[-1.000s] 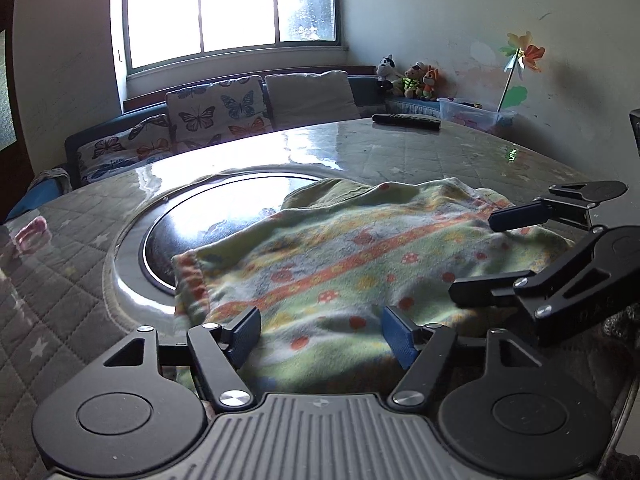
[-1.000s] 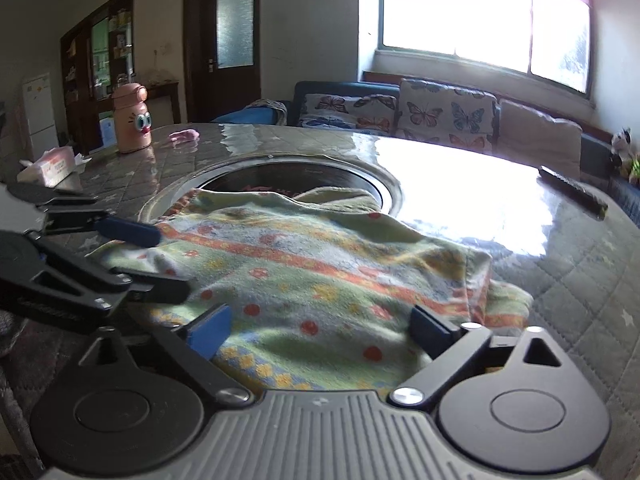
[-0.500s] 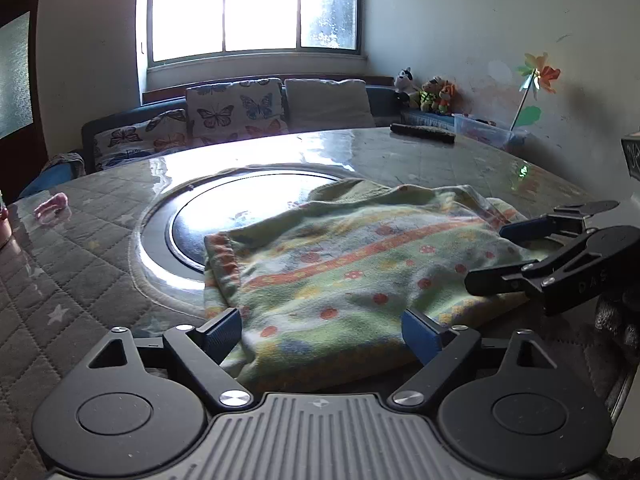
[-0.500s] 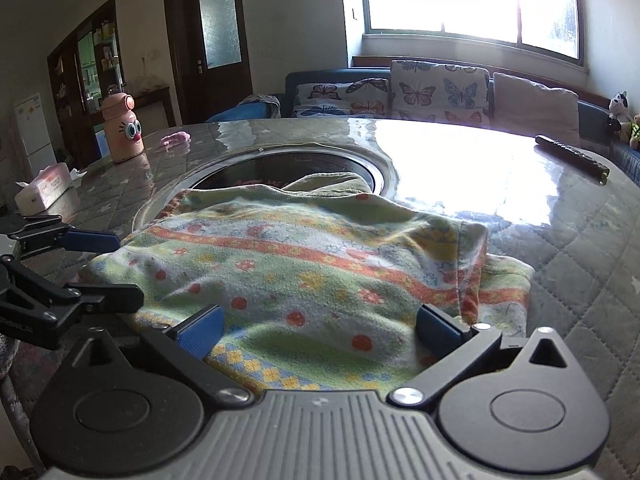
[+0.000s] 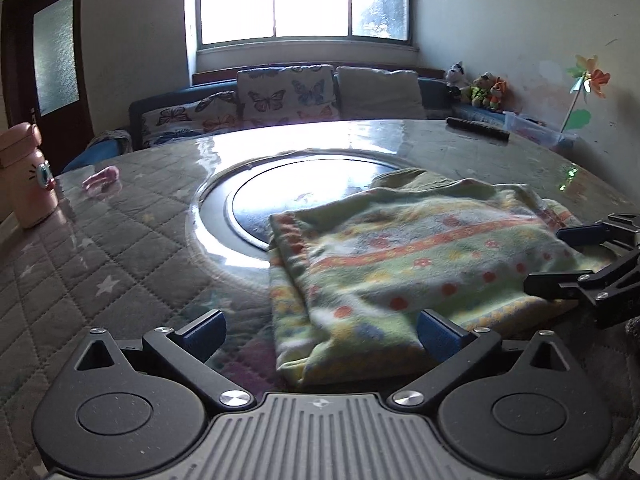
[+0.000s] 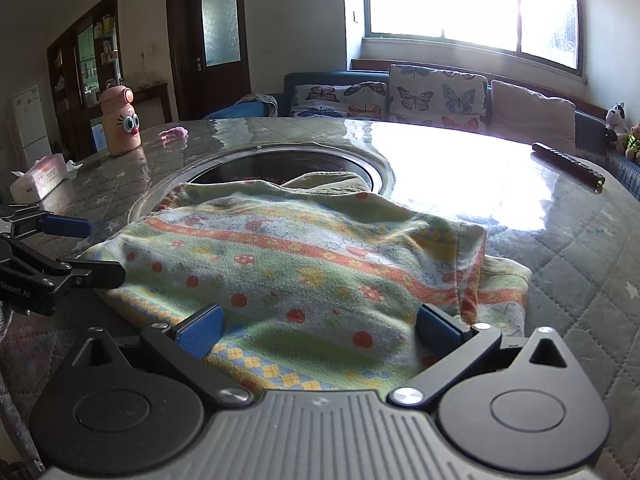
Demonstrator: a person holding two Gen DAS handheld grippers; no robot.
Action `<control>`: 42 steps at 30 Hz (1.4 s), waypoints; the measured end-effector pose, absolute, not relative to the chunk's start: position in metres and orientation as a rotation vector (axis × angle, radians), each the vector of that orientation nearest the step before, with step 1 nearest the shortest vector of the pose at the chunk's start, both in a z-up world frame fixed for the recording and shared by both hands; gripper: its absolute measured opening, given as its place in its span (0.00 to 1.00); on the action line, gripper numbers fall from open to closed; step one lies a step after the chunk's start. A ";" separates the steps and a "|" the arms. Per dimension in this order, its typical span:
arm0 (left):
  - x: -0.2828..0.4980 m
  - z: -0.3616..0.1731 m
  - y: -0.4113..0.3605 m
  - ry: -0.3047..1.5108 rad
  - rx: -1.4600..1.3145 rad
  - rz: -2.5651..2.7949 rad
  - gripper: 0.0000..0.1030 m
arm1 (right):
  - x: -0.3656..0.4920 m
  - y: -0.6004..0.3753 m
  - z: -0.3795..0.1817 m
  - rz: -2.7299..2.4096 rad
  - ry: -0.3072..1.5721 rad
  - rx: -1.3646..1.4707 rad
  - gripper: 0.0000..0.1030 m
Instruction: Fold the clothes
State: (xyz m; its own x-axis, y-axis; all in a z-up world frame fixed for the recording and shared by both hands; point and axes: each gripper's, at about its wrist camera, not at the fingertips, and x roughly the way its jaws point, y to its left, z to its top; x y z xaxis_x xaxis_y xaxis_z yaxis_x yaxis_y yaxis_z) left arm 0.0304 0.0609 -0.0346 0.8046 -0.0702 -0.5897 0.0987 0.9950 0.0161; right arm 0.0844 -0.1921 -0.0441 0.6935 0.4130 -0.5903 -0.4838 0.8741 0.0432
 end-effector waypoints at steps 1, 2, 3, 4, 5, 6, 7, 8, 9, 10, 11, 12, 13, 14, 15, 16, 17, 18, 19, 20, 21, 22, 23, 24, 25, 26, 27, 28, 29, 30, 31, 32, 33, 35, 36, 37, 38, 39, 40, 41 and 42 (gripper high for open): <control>0.030 -0.035 0.063 0.632 0.039 -0.088 1.00 | 0.084 -0.192 -0.044 0.502 0.629 -0.120 1.00; 0.029 -0.035 0.066 0.635 0.032 -0.085 1.00 | 0.084 -0.192 -0.044 0.502 0.630 -0.120 1.00; 0.028 -0.035 0.068 0.639 0.025 -0.078 1.00 | 0.084 -0.192 -0.044 0.502 0.630 -0.120 1.00; 0.028 -0.036 0.071 0.642 0.016 -0.071 1.00 | 0.084 -0.192 -0.044 0.502 0.631 -0.120 1.00; 0.027 -0.036 0.073 0.644 0.005 -0.066 1.00 | 0.084 -0.192 -0.044 0.502 0.631 -0.121 1.00; 0.026 -0.036 0.076 0.646 -0.007 -0.061 1.00 | 0.084 -0.192 -0.044 0.501 0.631 -0.123 1.00; 0.025 -0.036 0.078 0.647 -0.018 -0.056 1.00 | 0.084 -0.192 -0.044 0.500 0.632 -0.125 1.00; 0.025 -0.036 0.080 0.649 -0.029 -0.052 1.00 | 0.084 -0.192 -0.044 0.500 0.632 -0.126 1.00; 0.024 -0.036 0.082 0.649 -0.035 -0.048 1.00 | 0.084 -0.192 -0.044 0.499 0.632 -0.127 1.00; 0.024 -0.036 0.082 0.649 -0.037 -0.044 1.00 | 0.084 -0.192 -0.044 0.499 0.632 -0.127 1.00; 0.024 -0.035 0.083 0.648 -0.039 -0.041 1.00 | 0.084 -0.192 -0.044 0.499 0.632 -0.127 1.00; 0.023 -0.035 0.083 0.647 -0.040 -0.037 1.00 | 0.085 -0.192 -0.044 0.499 0.632 -0.127 1.00; 0.022 -0.035 0.084 0.647 -0.042 -0.035 1.00 | 0.084 -0.192 -0.044 0.499 0.632 -0.127 1.00; 0.022 -0.035 0.085 0.646 -0.045 -0.033 1.00 | 0.084 -0.191 -0.044 0.499 0.632 -0.128 1.00; 0.021 -0.035 0.085 0.645 -0.045 -0.031 1.00 | 0.084 -0.191 -0.044 0.498 0.632 -0.129 1.00; 0.020 -0.034 0.085 0.645 -0.045 -0.029 1.00 | 0.084 -0.191 -0.044 0.498 0.632 -0.130 1.00; 0.020 -0.034 0.085 0.644 -0.045 -0.026 1.00 | 0.084 -0.191 -0.044 0.497 0.632 -0.132 1.00; 0.019 -0.034 0.085 0.643 -0.043 -0.023 1.00 | 0.084 -0.191 -0.044 0.497 0.631 -0.132 1.00; 0.018 -0.033 0.084 0.641 -0.039 -0.022 1.00 | 0.084 -0.191 -0.044 0.496 0.631 -0.133 1.00; 0.018 -0.033 0.084 0.639 -0.035 -0.021 1.00 | 0.083 -0.191 -0.044 0.496 0.630 -0.133 1.00; 0.017 -0.032 0.084 0.637 -0.032 -0.019 1.00 | 0.083 -0.191 -0.044 0.497 0.630 -0.132 1.00; 0.016 -0.031 0.084 0.634 -0.027 -0.018 1.00 | 0.083 -0.191 -0.043 0.496 0.628 -0.131 1.00; 0.015 -0.030 0.083 0.627 -0.019 -0.015 1.00 | 0.083 -0.192 -0.043 0.495 0.626 -0.130 1.00; 0.015 -0.028 0.084 0.620 -0.011 -0.007 1.00 | 0.082 -0.192 -0.042 0.495 0.622 -0.131 1.00; 0.015 -0.026 0.084 0.613 -0.003 0.000 1.00 | 0.081 -0.192 -0.041 0.494 0.618 -0.131 1.00; 0.015 -0.024 0.084 0.606 0.006 0.007 1.00 | 0.081 -0.192 -0.039 0.490 0.611 -0.134 1.00; 0.016 -0.022 0.084 0.599 0.012 0.014 1.00 | 0.079 -0.192 -0.036 0.487 0.601 -0.135 1.00; 0.017 -0.021 0.086 0.593 0.014 0.020 1.00 | 0.078 -0.191 -0.033 0.485 0.590 -0.134 1.00; 0.018 -0.021 0.087 0.592 0.015 0.023 1.00 | 0.076 -0.191 -0.029 0.491 0.578 -0.125 1.00; 0.020 -0.020 0.088 0.591 0.016 0.026 1.00 | 0.075 -0.190 -0.025 0.502 0.564 -0.113 1.00; 0.022 -0.020 0.088 0.592 0.019 0.028 1.00 | 0.074 -0.189 -0.022 0.512 0.554 -0.104 1.00; 0.023 -0.022 0.088 0.596 0.023 0.029 1.00 | 0.073 -0.188 -0.020 0.523 0.548 -0.098 1.00; 0.024 -0.023 0.088 0.601 0.024 0.029 1.00 | 0.073 -0.185 -0.018 0.539 0.546 -0.092 1.00; 0.025 -0.025 0.088 0.606 0.022 0.030 1.00 | 0.075 -0.178 -0.017 0.576 0.552 -0.082 1.00; 0.026 -0.025 0.089 0.607 0.021 0.029 1.00 | 0.077 -0.174 -0.019 0.592 0.561 -0.081 1.00; 0.026 -0.026 0.089 0.608 0.021 0.028 1.00 | 0.079 -0.171 -0.021 0.605 0.570 -0.081 1.00; 0.026 -0.027 0.089 0.610 0.022 0.028 1.00 | 0.081 -0.168 -0.023 0.615 0.579 -0.083 1.00; 0.026 -0.027 0.089 0.614 0.024 0.029 1.00 | 0.082 -0.165 -0.025 0.620 0.591 -0.084 1.00; 0.027 -0.028 0.089 0.617 0.024 0.029 1.00 | 0.084 -0.164 -0.028 0.616 0.599 -0.087 1.00; 0.027 -0.028 0.090 0.618 0.023 0.028 1.00 | 0.085 -0.163 -0.031 0.608 0.603 -0.091 1.00; 0.027 -0.029 0.090 0.619 0.022 0.028 1.00 | 0.086 -0.164 -0.033 0.604 0.605 -0.096 1.00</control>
